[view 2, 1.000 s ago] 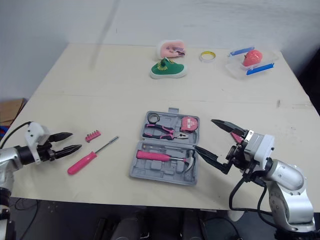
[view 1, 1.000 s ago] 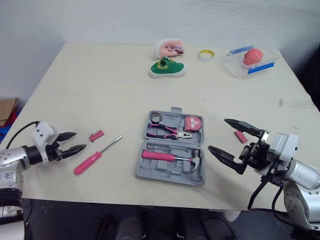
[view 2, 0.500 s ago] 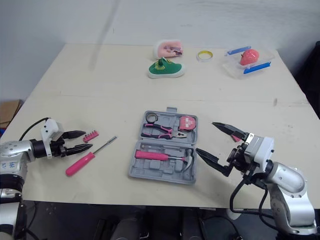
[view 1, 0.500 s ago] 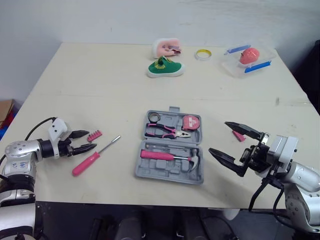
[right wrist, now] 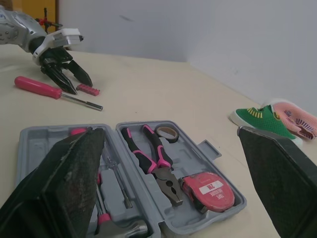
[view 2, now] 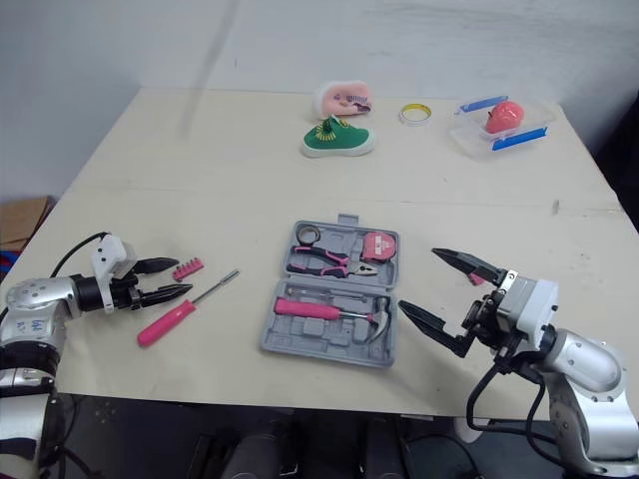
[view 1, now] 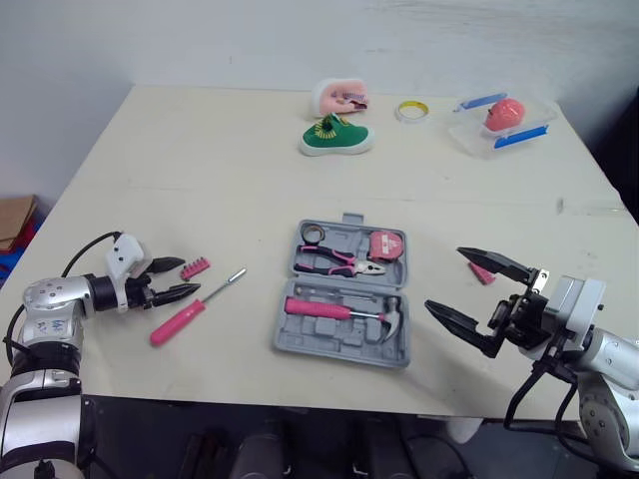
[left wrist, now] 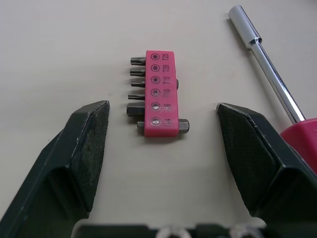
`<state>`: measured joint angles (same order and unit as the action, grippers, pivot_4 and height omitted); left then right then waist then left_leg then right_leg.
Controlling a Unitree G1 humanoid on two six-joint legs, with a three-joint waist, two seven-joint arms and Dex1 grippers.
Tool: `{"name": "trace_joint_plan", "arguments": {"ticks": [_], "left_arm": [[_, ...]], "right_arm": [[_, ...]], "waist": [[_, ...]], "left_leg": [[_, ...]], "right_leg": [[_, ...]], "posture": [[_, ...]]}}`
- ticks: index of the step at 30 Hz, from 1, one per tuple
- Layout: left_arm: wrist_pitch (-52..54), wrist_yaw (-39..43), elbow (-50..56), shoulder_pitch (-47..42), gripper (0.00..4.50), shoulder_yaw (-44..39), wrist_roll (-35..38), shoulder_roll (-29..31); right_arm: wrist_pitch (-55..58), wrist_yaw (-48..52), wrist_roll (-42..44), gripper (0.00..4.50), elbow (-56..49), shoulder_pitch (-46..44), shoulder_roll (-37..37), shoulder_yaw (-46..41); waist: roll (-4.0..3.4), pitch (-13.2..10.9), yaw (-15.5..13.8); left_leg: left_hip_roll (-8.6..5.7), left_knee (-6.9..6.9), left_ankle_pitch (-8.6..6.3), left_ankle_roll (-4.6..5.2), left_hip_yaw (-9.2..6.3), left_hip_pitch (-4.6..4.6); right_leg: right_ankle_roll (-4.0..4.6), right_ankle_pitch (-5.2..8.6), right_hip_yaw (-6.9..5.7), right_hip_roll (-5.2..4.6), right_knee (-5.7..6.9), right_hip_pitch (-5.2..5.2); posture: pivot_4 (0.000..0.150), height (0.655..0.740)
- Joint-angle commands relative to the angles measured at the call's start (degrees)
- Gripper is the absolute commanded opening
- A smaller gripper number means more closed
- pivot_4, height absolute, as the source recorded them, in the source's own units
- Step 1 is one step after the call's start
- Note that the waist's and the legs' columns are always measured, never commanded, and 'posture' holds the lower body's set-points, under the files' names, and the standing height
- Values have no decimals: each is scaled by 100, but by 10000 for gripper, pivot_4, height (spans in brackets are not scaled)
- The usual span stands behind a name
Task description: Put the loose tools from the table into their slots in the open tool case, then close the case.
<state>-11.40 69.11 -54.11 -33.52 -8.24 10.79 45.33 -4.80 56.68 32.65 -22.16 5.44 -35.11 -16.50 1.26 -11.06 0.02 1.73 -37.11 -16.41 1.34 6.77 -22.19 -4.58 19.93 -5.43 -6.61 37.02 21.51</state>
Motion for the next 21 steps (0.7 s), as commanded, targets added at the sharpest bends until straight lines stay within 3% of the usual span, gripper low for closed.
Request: {"name": "trace_joint_plan", "arguments": {"ticks": [1, 3, 10, 16, 21], "left_arm": [[-65, 61, -209, -30, 34734, 138, -196, 20], [-114, 78, -257, -67, 34734, 126, -179, 12], [-120, 100, -420, -97, 6462, 162, -250, -10], [-105, 185, -199, 126, 6394, 13, -105, 66], [356, 22, 449, 189, 6394, -496, 462, 93]], "right_arm": [[-76, 9, 84, 45000, -116, 38, -70, -197], [-71, 4, 83, 45000, -126, 51, -71, -205], [-78, -20, 78, 45000, -151, 91, -82, -245], [-113, -16, 71, 45000, -140, 122, -63, -250], [-135, -14, 74, 45000, -126, 116, -50, -227]], "waist": [[0, 0, 0], [0, 0, -1], [0, 0, 11], [-1, 1, 27], [0, 0, 37]], "left_leg": [[0, 0, 0, 0, 0, 0], [0, 0, 0, 0, -1, 0], [0, 0, 0, 0, 0, 0], [0, 1, 0, 0, 0, 0], [2, 1, 0, -1, 0, 0]], "right_leg": [[0, 0, 0, 0, 0, 0], [0, 0, -1, 0, 1, 0], [0, 0, -2, 1, 0, 0], [0, 0, 0, 1, 0, 1], [0, 0, 1, 2, -1, 2]], "posture": [[1500, 7400], [1500, 7400], [1500, 7400], [1500, 7400], [1500, 7400]]}}
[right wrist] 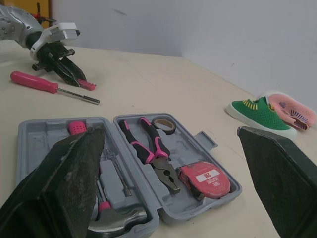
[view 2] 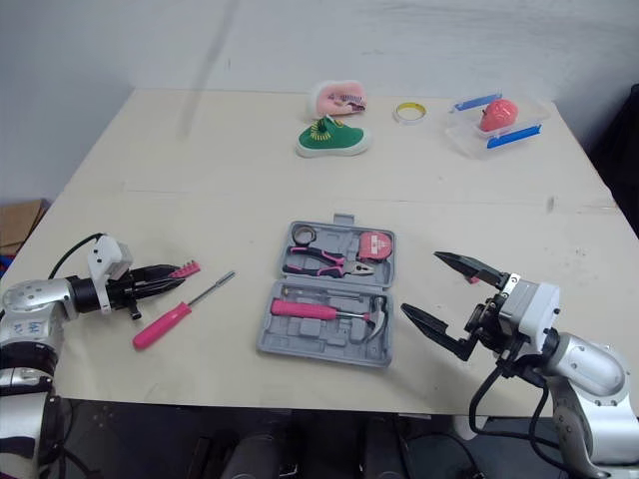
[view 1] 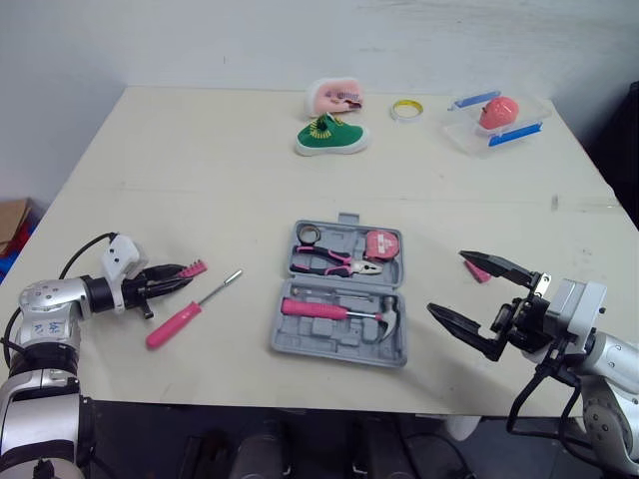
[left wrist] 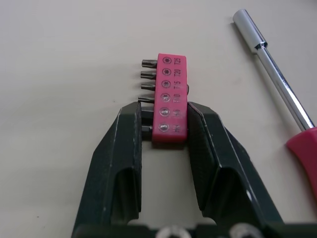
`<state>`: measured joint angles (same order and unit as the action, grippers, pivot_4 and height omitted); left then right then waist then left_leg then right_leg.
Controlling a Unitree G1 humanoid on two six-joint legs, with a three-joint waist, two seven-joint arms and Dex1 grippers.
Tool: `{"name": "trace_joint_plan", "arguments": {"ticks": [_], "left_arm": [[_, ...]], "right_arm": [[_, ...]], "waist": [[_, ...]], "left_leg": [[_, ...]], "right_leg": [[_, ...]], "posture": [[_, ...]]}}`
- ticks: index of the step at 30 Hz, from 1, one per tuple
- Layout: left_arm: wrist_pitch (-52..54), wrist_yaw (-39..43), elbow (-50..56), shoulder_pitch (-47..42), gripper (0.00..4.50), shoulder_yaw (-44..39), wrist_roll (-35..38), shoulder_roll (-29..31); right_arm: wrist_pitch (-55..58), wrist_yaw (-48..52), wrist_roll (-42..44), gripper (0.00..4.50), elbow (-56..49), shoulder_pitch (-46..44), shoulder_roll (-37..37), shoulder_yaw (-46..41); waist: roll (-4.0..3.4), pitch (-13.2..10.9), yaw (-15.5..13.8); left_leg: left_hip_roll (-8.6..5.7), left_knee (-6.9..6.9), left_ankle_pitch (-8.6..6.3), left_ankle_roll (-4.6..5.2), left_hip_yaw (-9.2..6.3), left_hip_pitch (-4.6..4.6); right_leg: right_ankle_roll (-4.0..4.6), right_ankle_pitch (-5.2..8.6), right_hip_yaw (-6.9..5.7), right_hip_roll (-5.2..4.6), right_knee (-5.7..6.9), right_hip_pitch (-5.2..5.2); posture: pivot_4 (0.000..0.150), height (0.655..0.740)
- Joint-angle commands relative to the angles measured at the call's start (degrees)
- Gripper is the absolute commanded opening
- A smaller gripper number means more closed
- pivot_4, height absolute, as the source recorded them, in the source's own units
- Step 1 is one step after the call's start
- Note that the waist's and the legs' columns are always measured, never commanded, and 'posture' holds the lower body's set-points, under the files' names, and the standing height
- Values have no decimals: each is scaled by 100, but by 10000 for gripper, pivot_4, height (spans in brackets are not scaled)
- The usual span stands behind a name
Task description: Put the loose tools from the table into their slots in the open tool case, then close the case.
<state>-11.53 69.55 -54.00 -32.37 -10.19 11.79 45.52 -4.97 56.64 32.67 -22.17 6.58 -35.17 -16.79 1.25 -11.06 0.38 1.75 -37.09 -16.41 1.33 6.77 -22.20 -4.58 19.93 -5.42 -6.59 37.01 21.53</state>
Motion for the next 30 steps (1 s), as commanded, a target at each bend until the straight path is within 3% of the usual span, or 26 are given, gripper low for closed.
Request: {"name": "trace_joint_plan", "arguments": {"ticks": [1, 9, 16, 23, 26, 30], "left_arm": [[606, 26, 700, 113, 6394, -407, 529, 107], [1461, 450, 2690, 567, 6394, -485, 965, 524], [2781, 706, 4894, 425, 6394, 223, 1292, 654], [3245, 786, 6048, 223, 6394, 1149, 970, 782], [3044, 966, 6497, 194, 6394, 1778, 236, 1164], [3936, 645, 6946, -180, 6394, 2205, 153, 1000]], "right_arm": [[-117, -8, 76, 45000, -126, 4, -45, -199], [-126, 99, 185, 45000, -125, -42, -98, -244], [182, 598, 484, 45000, -243, -18, -513, -199], [280, 779, 441, 45000, -278, -162, -616, -94], [243, 1080, 278, 45000, -260, -134, -797, 66], [301, 978, 347, 45000, -271, -136, -731, 88]], "waist": [[1, -1, -4], [2, -1, -9], [2, -1, -27], [0, -3, 9], [0, -3, -6], [1, -5, -52]], "left_leg": [[0, 0, 0, 0, 0, -1], [0, -1, 12, -21, -3, -5], [-2, 0, 11, -22, -5, -5], [2, 3, 14, -26, 1, -5], [0, 1, 14, -26, 1, -5], [0, -2, 14, -24, 2, -8]], "right_leg": [[0, 0, 0, 0, 0, 1], [0, 0, 1, -1, -4, 0], [0, 0, 6, -3, -10, -5], [0, 0, 9, 8, -7, 0], [0, 0, 10, 8, -9, 0], [0, 0, 12, 8, -10, -1]], "posture": [[1500, 7400], [1500, 7400], [1500, 7400], [1500, 7400], [1500, 7400], [1500, 7400]]}}
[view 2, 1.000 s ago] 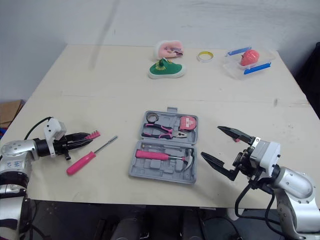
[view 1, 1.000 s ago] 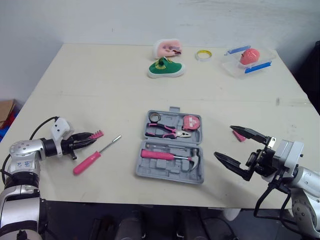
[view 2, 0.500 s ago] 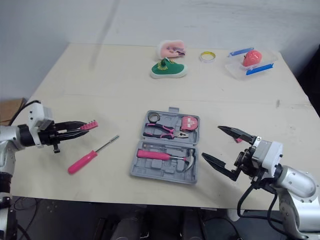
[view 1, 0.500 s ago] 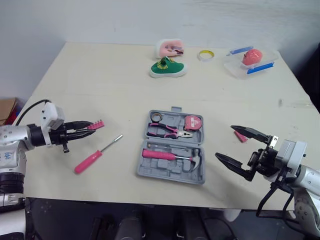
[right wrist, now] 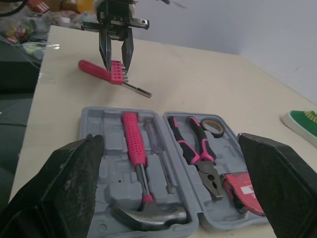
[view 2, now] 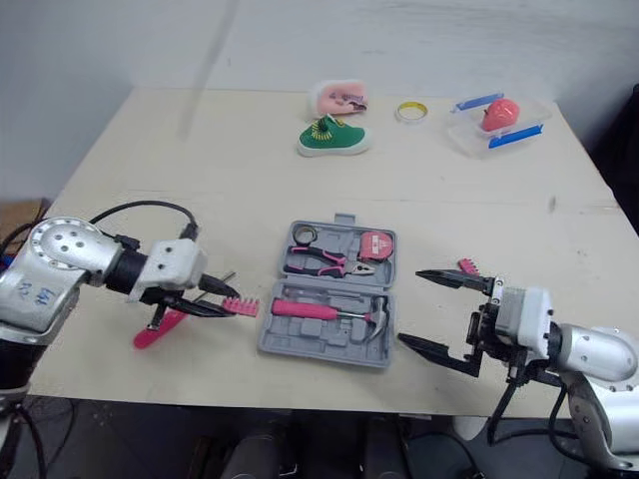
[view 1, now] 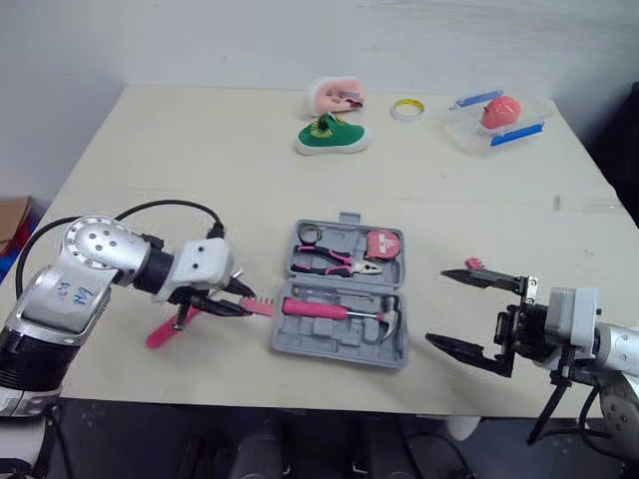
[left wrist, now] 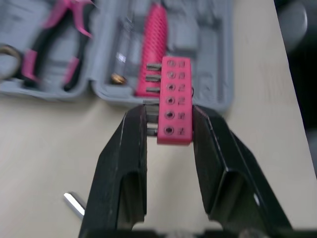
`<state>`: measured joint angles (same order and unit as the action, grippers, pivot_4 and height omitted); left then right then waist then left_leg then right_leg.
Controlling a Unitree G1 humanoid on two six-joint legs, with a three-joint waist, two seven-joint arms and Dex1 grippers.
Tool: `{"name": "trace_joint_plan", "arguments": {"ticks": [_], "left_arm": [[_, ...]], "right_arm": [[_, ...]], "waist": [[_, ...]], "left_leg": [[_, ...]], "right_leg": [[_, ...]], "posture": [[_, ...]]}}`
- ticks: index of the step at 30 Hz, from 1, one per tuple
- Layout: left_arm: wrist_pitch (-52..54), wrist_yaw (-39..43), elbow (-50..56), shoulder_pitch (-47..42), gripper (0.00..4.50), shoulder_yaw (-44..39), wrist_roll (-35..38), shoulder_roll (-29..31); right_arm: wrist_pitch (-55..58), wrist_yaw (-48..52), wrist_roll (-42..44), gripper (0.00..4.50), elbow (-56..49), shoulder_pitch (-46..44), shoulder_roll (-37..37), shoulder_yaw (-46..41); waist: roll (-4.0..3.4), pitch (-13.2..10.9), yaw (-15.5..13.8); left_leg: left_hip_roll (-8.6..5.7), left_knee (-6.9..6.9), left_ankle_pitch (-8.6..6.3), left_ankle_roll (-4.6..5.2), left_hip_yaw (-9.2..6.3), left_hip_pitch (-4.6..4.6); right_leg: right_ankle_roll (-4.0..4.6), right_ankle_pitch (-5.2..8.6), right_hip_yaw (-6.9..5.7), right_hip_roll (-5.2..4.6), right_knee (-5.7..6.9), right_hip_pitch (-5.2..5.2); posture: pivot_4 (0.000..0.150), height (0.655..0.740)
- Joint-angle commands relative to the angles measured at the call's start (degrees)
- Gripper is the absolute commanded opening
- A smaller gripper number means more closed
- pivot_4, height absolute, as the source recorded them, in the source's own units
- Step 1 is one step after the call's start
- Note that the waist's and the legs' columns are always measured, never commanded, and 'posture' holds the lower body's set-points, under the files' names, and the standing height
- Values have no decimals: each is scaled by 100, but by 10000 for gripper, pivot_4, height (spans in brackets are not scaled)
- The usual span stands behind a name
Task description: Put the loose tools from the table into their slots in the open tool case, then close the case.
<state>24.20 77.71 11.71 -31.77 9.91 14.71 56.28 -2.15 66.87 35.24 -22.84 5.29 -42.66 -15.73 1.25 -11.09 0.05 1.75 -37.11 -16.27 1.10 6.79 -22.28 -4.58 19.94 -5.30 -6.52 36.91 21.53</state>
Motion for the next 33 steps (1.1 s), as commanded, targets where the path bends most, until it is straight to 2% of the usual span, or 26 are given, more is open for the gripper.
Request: {"name": "trace_joint_plan", "arguments": {"ticks": [1, 6, 9, 13, 27, 33], "left_arm": [[304, -188, 401, -270, 6394, 333, -296, -88], [399, -450, 502, -505, 6394, 791, -613, -533], [279, -563, 490, -591, 6394, 1191, -1086, -632], [783, -828, 625, -693, 6394, 1373, -1207, -980], [1412, -677, 841, -649, 6394, 1728, -1495, -800], [1465, -929, 747, -696, 6394, 1808, -1611, -1042]], "right_arm": [[14, -61, 75, 45000, -210, -4, 38, -8], [-80, 116, -31, 45000, -189, 74, 0, 97], [-145, 238, -56, 45000, -139, 141, 31, 177], [-218, 155, -121, 45000, -133, 170, 158, 212], [-439, 26, -236, 45000, -63, 357, 304, 136], [-508, -7, -271, 45000, -2, 329, 330, 180]], "waist": [[2, -1, -28], [3, -2, -18], [3, -2, -6], [3, -2, -6], [3, -2, -5], [3, -2, -11]], "left_leg": [[-1, -2, 1, 1, -5, -1], [-2, -3, 1, 2, -3, -2], [-1, -3, 2, 1, -4, -2], [-1, -8, 3, 2, -3, -2], [0, -10, 4, 2, -5, -1], [-1, -13, 5, 2, -6, -1]], "right_leg": [[0, 0, -1, 0, 0, -1], [-1, -1, 1, 0, 0, -1], [-1, -1, 1, 2, 0, -1], [-1, -1, 0, 4, 3, -1], [-1, -1, 1, 3, 5, -2], [-1, -1, 1, 3, 6, -4]], "posture": [[1500, 7400], [1500, 7400], [1500, 7400], [1500, 7400], [1500, 7400], [1500, 7400]]}}
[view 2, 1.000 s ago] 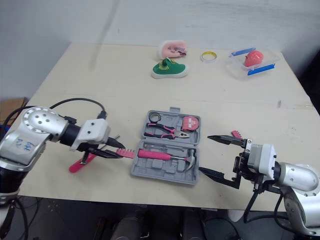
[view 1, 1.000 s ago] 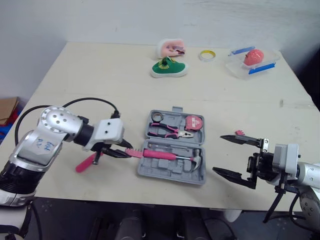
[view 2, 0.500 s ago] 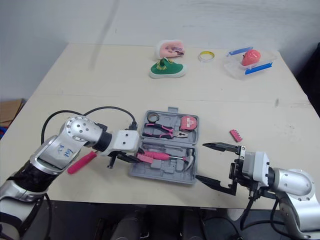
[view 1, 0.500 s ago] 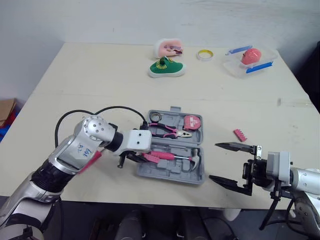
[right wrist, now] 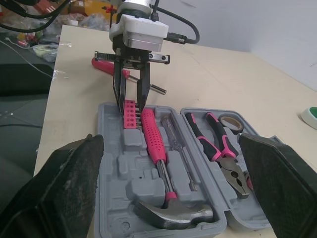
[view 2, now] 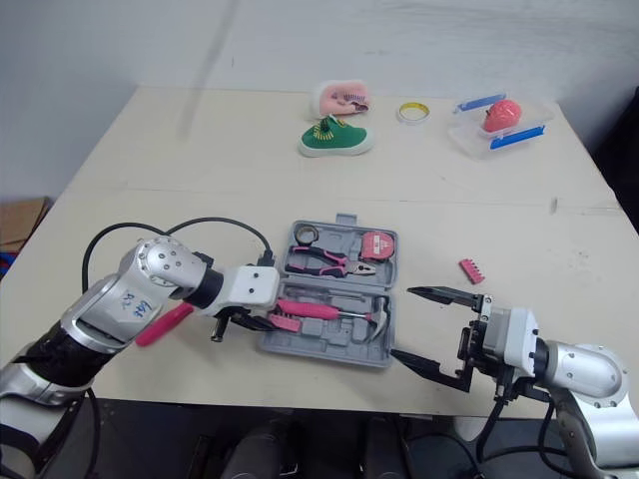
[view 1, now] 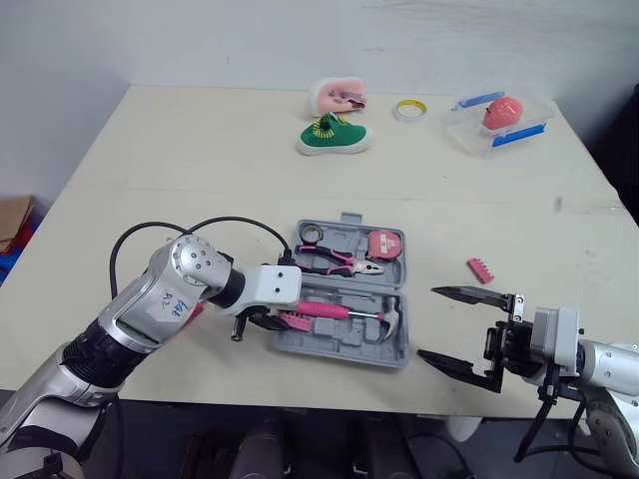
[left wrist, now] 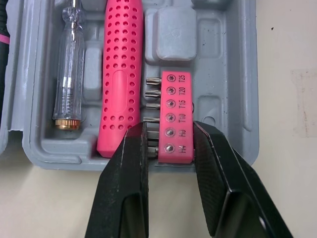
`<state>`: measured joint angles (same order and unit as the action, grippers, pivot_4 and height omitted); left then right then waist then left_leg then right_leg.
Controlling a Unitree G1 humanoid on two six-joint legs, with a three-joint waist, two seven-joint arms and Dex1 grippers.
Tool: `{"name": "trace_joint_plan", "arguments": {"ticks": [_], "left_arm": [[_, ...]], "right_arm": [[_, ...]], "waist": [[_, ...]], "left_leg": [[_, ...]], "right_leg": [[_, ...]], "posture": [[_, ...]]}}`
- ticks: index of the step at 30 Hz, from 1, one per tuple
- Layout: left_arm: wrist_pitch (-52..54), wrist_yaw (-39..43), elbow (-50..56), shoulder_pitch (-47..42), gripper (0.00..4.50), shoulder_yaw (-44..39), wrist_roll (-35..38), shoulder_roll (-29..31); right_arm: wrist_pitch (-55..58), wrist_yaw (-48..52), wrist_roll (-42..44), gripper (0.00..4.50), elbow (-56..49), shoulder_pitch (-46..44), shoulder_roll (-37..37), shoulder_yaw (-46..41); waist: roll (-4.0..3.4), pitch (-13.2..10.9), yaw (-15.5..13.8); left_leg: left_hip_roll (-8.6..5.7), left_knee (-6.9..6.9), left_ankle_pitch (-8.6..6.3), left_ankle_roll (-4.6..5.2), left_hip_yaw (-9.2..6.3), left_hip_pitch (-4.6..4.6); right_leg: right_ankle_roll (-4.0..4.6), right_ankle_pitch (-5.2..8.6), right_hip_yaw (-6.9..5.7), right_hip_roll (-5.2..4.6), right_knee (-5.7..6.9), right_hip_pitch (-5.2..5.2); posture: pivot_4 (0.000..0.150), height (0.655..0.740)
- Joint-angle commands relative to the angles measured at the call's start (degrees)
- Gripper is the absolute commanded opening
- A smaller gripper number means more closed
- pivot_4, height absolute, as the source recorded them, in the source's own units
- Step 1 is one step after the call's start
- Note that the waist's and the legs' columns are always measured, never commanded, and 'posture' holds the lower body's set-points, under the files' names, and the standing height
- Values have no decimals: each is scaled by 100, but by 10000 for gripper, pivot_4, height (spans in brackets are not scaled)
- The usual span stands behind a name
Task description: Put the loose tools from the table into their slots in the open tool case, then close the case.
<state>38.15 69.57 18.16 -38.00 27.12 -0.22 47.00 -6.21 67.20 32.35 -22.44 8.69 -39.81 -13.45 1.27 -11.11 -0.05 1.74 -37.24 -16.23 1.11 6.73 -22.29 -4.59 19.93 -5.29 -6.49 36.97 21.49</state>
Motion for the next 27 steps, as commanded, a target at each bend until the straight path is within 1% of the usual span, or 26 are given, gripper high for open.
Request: {"name": "trace_joint_plan", "arguments": {"ticks": [1, 6, 10, 13, 15, 16, 19, 21, 22, 23, 26, 27], "left_arm": [[98, -160, 92, -80, 6394, 103, -148, -160], [148, -247, 100, -56, 6394, 97, -200, -214], [191, -249, 233, 26, 6394, -40, -25, -248], [362, -191, 423, 70, 21371, -178, 216, -251], [338, -315, 454, 62, 29333, -249, 231, -291], [455, -254, 614, 25, 34020, -349, 337, -196], [698, -58, 916, -96, 34020, -659, 709, -14], [213, 207, 835, -124, 34020, -741, 812, 165], [117, 175, 657, -43, 34020, -902, 919, 140], [-332, 196, 367, 115, 34020, -1134, 1065, 64], [-1077, 18, -379, 544, 34020, -2008, 1817, -647], [-1178, -5, -539, 661, 31589, -2226, 2004, -820]], "right_arm": [[-107, -47, 12, 45000, -38, -17, 45, -43], [-114, -85, -3, 45000, -35, -33, 63, -25], [-78, -136, -8, 45000, -89, -42, 81, 8], [-66, -149, -17, 45000, -85, -58, 87, 35], [-65, -157, -11, 45000, -74, -62, 88, 39], [7, -275, 104, 45000, -89, -71, 141, -30], [87, -409, 271, 45000, -39, -58, 230, -126], [55, -274, 229, 45000, 62, -19, 193, -82], [69, -273, 245, 45000, 82, -28, 213, -73], [100, -302, 283, 45000, 101, -23, 245, -91], [24, -311, 265, 45000, 191, 44, 316, -142], [-3, -294, 242, 45000, 212, 74, 320, -145]], "waist": [[0, 0, -2], [0, 0, -31], [0, 0, -32], [0, 0, -31], [0, 0, -26], [0, 0, -23], [1, -1, -2], [1, -1, 11], [1, -1, 14], [-1, 1, 12], [-6, 3, 6], [-4, 3, 6]], "left_leg": [[0, -1, 0, 0, 0, 0], [-1, -7, 1, 1, -2, 0], [-1, -8, 1, 1, -2, 0], [-1, -8, 1, 2, -3, 0], [0, -8, 0, 1, -3, 0], [-1, -8, 1, 1, -3, 0], [1, -8, 1, 1, -5, -1], [1, -7, 1, 0, -5, 0], [1, -6, 2, -1, -4, 0], [1, -5, 2, -1, -4, 1], [1, -7, 2, 0, -3, 4], [1, -11, 2, 1, -4, 2]], "right_leg": [[0, 0, 0, 0, 1, 0], [0, 0, 0, -1, 3, -3], [0, 0, 0, -1, 5, -3], [0, 0, 0, -2, 4, -3], [0, 0, 0, -2, 4, -3], [0, 0, 0, -2, 4, -3], [0, 0, -1, -2, 5, -2], [0, 0, -1, -2, 4, -3], [0, 0, -1, -1, 4, -3], [0, 0, -1, -1, 4, -3], [1, 1, -1, -2, 5, -5], [1, 0, -3, -2, 6, -6]], "posture": [[1500, 7400], [1500, 7400], [1500, 7400], [1500, 7400], [1500, 7400], [1500, 7400], [1500, 7400], [1500, 7400], [1500, 7400], [1500, 7400], [1500, 7400], [1500, 7400]]}}
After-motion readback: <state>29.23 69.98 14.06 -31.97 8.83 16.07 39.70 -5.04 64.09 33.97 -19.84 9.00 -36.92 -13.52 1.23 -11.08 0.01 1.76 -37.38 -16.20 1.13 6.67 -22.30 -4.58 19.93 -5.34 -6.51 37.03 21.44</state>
